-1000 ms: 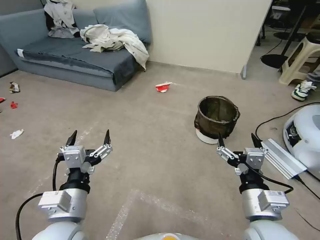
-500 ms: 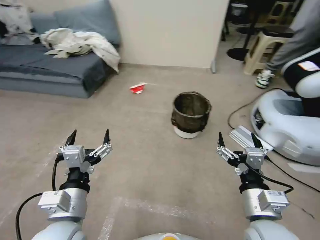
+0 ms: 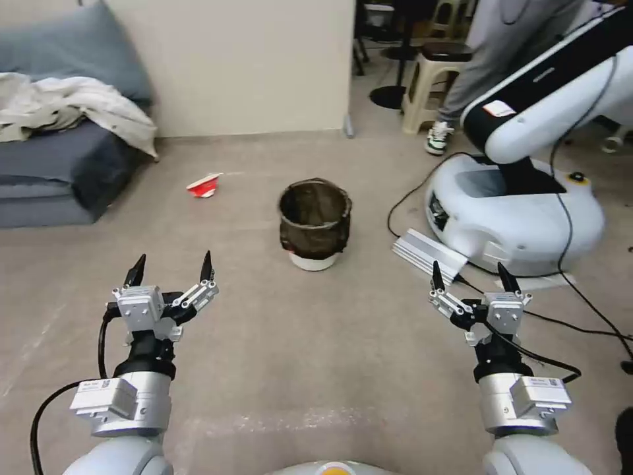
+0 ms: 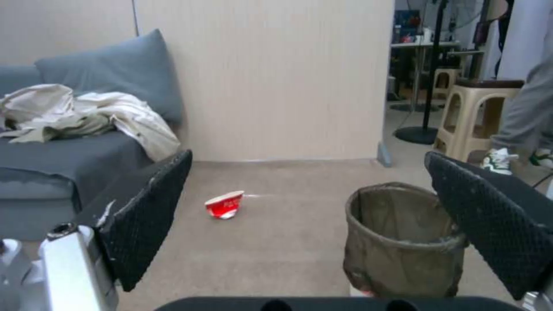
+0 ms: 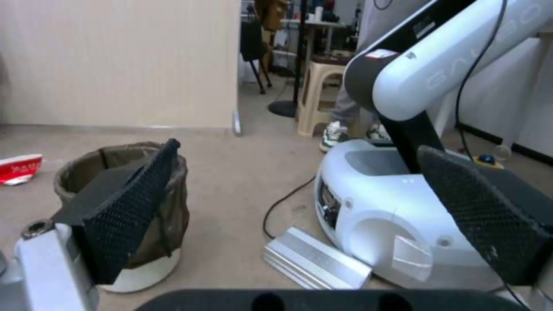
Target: Pick up the trash can from the floor.
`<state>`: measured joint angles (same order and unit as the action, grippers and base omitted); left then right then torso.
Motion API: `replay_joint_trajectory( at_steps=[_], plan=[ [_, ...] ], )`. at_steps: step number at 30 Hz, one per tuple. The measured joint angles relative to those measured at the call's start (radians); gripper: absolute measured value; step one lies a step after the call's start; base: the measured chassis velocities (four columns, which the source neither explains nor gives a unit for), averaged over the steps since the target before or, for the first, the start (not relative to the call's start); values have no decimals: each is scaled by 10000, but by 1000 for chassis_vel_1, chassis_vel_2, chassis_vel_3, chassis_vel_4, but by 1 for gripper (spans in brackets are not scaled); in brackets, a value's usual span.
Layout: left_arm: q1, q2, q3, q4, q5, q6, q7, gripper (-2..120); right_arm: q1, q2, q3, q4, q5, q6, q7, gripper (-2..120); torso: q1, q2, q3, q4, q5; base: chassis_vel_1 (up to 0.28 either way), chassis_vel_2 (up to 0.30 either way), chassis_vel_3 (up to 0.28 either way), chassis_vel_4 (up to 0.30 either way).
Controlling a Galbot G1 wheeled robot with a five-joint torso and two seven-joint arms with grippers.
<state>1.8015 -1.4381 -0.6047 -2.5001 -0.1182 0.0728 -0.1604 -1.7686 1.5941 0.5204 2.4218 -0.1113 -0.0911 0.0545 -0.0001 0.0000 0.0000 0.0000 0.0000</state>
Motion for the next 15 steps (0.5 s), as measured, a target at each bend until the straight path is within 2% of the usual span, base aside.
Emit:
replay_joint_trajectory(
  at_steps=[8, 15],
  plan=[
    [-33, 43, -6, 0, -43, 23, -3, 100, -3, 25, -1, 26, -23, -59, 32, 100, 0, 0, 0, 0, 0, 0, 0, 0, 0],
    [-47, 46, 10, 0, -48, 37, 3, 100, -19, 37, 3, 29, -27, -55, 48, 100, 0, 0, 0, 0, 0, -71, 69, 58, -74]
  ],
)
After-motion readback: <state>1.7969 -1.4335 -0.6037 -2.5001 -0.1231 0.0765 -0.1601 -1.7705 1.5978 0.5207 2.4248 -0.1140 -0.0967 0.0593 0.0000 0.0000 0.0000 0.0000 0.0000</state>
